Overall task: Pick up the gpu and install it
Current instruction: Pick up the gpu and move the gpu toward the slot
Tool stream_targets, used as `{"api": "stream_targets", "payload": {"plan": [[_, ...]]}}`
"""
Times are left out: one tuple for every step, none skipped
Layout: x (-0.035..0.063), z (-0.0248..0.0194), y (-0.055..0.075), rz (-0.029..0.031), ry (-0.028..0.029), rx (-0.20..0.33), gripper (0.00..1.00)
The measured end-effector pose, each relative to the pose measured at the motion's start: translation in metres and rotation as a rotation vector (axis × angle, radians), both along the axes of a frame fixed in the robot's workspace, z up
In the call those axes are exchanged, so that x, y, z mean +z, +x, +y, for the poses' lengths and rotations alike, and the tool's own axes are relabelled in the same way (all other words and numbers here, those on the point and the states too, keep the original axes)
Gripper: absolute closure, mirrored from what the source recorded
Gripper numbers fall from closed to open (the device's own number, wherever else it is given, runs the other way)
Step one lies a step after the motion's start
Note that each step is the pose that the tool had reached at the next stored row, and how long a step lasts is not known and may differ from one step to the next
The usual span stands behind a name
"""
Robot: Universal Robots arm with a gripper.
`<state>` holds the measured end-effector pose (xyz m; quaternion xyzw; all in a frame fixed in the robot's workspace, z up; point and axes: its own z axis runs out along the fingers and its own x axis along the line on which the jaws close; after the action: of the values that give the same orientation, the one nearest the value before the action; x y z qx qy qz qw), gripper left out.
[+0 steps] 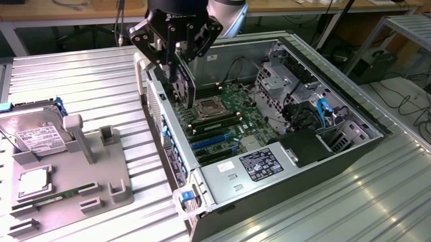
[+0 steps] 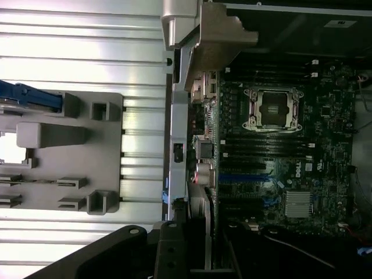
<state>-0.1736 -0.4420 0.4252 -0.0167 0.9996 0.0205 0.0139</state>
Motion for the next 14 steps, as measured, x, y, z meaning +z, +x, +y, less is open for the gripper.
{"api": "stream_targets", "payload": {"plan": [[-0.0001,0.0005,0.002,-0.0004,-0.0002,-0.001,0.72],[-0.0003,0.0011,0.005,-0.0011,-0.0002,-0.003,0.72],[-0.0005,0.0017,0.007,-0.0014,-0.0002,-0.003,0.72],[-0.0005,0.0025,0.009,-0.0016,-0.0003,-0.004,0.72],[-0.0007,0.0035,0.011,-0.0017,-0.0003,-0.004,0.72],[-0.0009,0.0045,0.013,-0.0017,-0.0003,-0.004,0.72],[-0.001,0.0051,0.015,-0.0017,-0.0003,-0.004,0.72],[-0.0012,0.0056,0.016,-0.0018,-0.0002,-0.004,0.72],[-0.0014,0.0059,0.017,-0.0019,-0.0002,-0.004,0.72],[-0.0017,0.0065,0.02,-0.0019,-0.0003,-0.004,0.72],[-0.0021,0.007,0.022,-0.0018,-0.0004,-0.004,0.72],[-0.0024,0.0073,0.024,-0.0019,-0.0003,-0.004,0.72],[-0.0026,0.0075,0.025,-0.0019,-0.0003,-0.004,0.72],[-0.0027,0.0077,0.027,-0.0018,-0.0004,-0.004,0.72]]}}
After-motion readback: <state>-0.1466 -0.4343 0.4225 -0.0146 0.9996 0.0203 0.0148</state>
